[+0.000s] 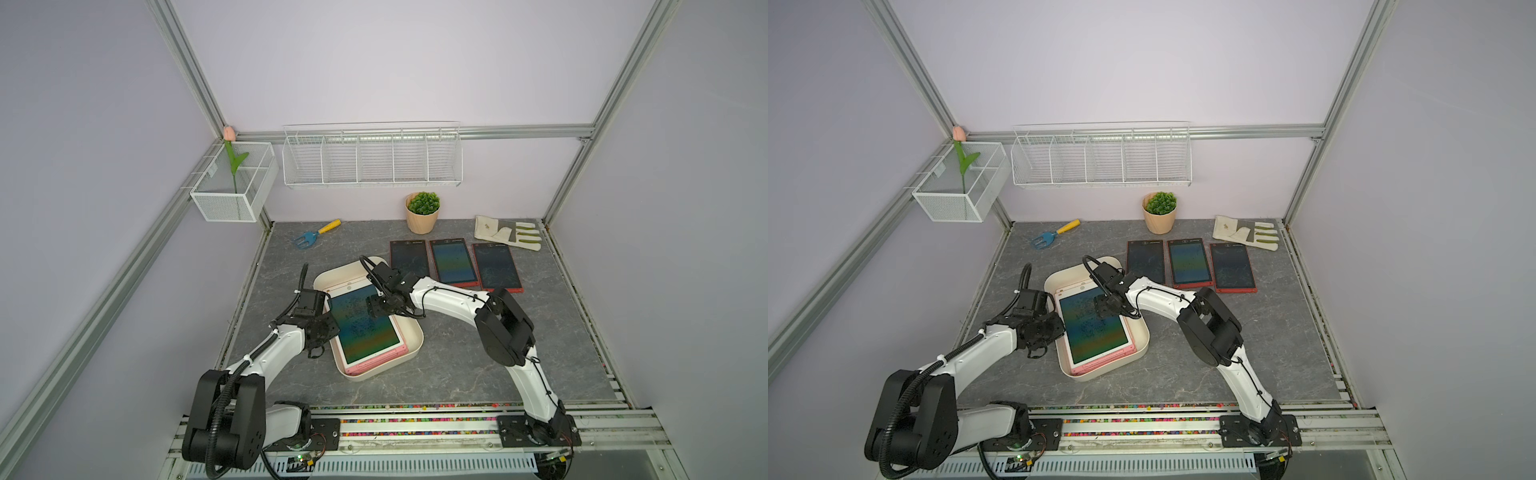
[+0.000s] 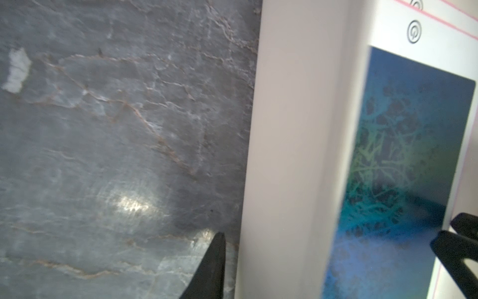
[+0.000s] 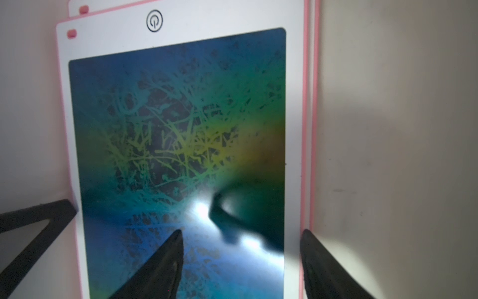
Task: Take out the writing tablet from the storage box
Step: Pick up the writing tablet from the storage box.
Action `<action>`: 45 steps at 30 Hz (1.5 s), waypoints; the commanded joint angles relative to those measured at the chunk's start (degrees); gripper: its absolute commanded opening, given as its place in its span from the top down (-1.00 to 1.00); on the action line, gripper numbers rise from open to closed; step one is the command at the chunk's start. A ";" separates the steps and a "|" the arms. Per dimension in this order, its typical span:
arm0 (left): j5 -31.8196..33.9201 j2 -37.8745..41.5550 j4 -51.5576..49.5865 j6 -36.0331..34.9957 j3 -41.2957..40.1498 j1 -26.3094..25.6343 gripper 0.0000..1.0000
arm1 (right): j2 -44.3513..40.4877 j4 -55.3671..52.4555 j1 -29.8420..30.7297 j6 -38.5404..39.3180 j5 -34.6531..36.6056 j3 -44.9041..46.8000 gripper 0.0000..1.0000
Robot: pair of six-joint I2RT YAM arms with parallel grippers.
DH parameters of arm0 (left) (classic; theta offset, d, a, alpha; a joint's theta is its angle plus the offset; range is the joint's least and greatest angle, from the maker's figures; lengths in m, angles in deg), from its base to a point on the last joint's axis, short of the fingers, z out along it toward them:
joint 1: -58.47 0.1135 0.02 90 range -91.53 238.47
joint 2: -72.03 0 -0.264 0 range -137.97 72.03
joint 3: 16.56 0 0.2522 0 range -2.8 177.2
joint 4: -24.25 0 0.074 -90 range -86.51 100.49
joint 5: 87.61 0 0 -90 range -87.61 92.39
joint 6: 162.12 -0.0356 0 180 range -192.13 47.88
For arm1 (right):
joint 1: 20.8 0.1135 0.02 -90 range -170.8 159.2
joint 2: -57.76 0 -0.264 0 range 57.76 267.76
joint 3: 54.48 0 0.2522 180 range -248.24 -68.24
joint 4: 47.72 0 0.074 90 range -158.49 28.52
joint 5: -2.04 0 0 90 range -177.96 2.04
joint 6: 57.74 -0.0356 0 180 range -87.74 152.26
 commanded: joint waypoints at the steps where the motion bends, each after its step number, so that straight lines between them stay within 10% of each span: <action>1: 0.83 0.77 0.03 -0.02 0.25 0.26 0.45 | 1.59 -1.70 0.48 -0.36 1.88 0.56 -0.44; 45: 0.74 0.33 0.51 -0.07 0.08 0.28 0.49 | -0.21 -3.94 2.42 1.18 5.82 0.65 -0.45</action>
